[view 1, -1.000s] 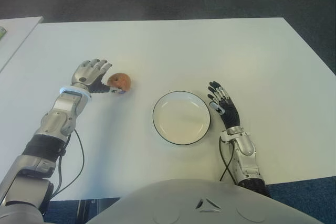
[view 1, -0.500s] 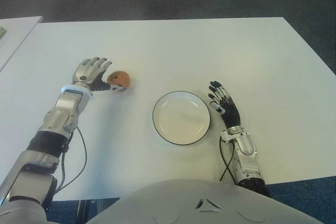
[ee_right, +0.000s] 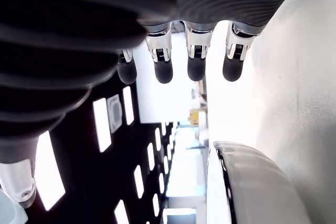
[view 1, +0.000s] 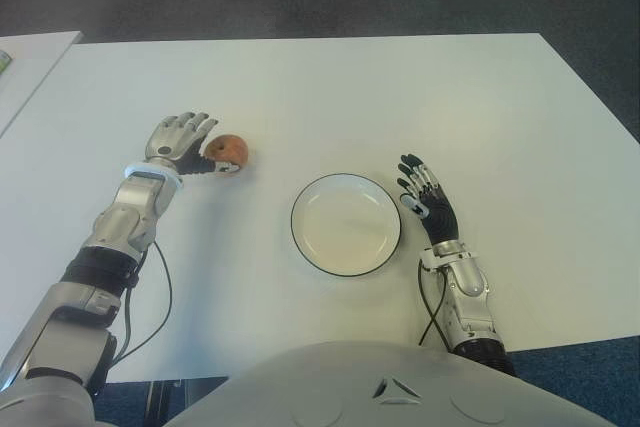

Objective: Put the apples into the plate.

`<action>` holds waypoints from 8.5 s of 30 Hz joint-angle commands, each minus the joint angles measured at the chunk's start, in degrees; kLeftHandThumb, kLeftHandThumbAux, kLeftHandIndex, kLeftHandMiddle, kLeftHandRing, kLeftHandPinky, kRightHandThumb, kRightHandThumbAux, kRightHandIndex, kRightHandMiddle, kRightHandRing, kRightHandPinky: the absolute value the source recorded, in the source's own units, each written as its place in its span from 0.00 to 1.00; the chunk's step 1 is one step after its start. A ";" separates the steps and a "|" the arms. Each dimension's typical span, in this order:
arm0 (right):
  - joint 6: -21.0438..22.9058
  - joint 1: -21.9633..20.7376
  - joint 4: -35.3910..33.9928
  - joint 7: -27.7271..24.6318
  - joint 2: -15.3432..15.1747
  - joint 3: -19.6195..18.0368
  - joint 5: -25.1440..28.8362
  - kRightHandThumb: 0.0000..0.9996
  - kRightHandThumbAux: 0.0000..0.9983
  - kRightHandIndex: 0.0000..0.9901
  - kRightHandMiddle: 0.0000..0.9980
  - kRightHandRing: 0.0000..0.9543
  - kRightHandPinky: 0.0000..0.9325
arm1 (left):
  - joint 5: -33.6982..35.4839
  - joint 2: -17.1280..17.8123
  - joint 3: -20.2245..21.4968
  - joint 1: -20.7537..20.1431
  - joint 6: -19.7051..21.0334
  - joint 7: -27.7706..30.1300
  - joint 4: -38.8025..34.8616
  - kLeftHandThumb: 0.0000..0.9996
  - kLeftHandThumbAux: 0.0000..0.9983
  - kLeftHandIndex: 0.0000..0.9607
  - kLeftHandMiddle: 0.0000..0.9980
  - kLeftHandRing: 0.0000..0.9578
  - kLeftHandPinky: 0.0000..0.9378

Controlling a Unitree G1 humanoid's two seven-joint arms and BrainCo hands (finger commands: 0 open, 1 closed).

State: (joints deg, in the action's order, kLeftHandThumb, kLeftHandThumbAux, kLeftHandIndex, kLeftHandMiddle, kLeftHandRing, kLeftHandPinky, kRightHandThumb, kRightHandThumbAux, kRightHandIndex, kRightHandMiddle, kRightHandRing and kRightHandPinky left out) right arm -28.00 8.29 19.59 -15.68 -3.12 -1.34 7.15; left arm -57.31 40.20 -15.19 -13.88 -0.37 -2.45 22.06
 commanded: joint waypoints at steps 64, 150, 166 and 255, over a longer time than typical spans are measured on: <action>6.27 6.73 7.70 -2.10 -1.88 -2.75 2.86 0.18 0.54 0.00 0.00 0.00 0.01 | 4.77 -8.15 -7.50 0.95 6.79 1.26 3.08 0.31 0.27 0.00 0.00 0.00 0.00; 5.94 5.85 8.33 -9.73 -8.33 -11.19 9.31 0.11 0.55 0.06 0.09 0.04 0.01 | 9.65 -14.39 -18.53 -8.66 -2.75 -27.83 46.21 0.85 0.67 0.42 0.54 0.85 0.86; 6.48 4.64 9.80 -11.53 -8.10 -11.64 10.12 0.13 0.56 0.08 0.12 0.07 0.05 | 12.86 -14.86 -18.11 -8.64 -2.24 -26.78 45.56 0.86 0.67 0.42 0.54 0.88 0.87; -1.04 0.92 21.42 -12.28 -2.74 -10.03 8.41 0.15 0.56 0.04 0.06 0.03 0.03 | -8.02 -16.73 -15.57 4.89 1.36 12.21 -44.92 0.86 0.66 0.43 0.53 0.87 0.86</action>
State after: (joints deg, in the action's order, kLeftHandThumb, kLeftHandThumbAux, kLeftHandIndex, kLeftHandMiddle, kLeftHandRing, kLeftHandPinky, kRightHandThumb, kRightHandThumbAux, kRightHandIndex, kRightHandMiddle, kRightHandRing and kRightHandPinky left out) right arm -33.79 1.87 34.11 -28.05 -12.19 -14.17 16.26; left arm -64.25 23.92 -30.59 -9.18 1.09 6.86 -21.99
